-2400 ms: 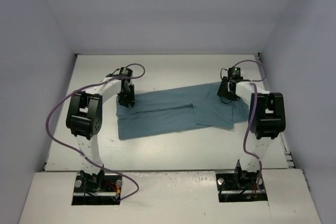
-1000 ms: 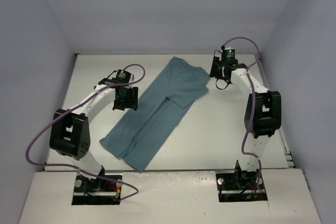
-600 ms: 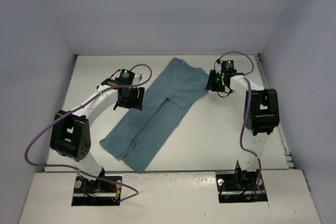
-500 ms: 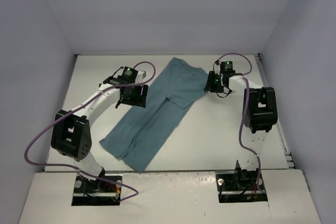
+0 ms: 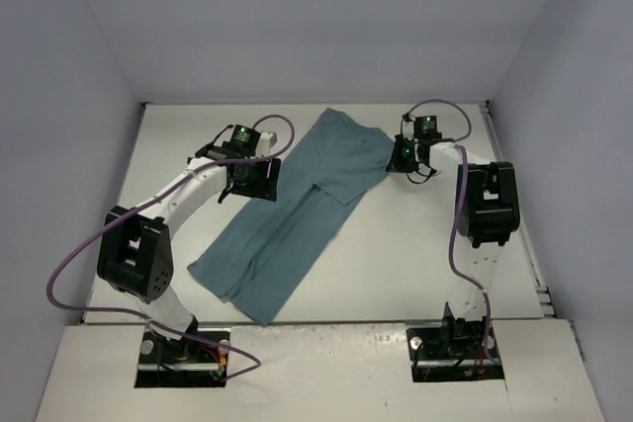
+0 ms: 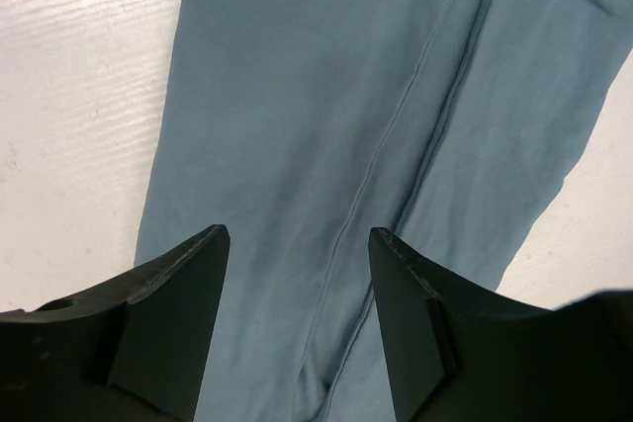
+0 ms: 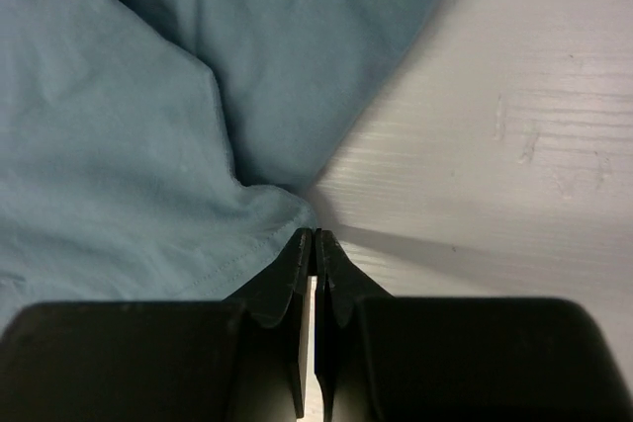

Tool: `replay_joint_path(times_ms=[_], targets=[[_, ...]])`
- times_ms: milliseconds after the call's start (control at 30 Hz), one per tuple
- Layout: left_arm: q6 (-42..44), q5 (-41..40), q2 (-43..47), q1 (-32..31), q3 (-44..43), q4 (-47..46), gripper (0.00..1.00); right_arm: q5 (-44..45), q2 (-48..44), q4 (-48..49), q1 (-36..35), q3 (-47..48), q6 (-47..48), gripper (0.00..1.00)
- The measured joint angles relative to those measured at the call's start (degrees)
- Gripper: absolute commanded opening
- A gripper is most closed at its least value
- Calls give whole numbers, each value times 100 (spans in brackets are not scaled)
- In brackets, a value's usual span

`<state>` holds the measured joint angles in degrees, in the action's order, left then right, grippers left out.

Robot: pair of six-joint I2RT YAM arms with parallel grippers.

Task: Fold and stack the t-shirts
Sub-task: Rotate the tshirt 90 degrees

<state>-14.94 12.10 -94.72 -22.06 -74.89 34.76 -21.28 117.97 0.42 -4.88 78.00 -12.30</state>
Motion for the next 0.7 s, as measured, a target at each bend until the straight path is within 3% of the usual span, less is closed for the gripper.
replay_joint_path(times_ms=[700], targets=[[83, -207, 225, 0, 455, 57, 56, 726, -22, -80, -681, 666, -1031, 0]])
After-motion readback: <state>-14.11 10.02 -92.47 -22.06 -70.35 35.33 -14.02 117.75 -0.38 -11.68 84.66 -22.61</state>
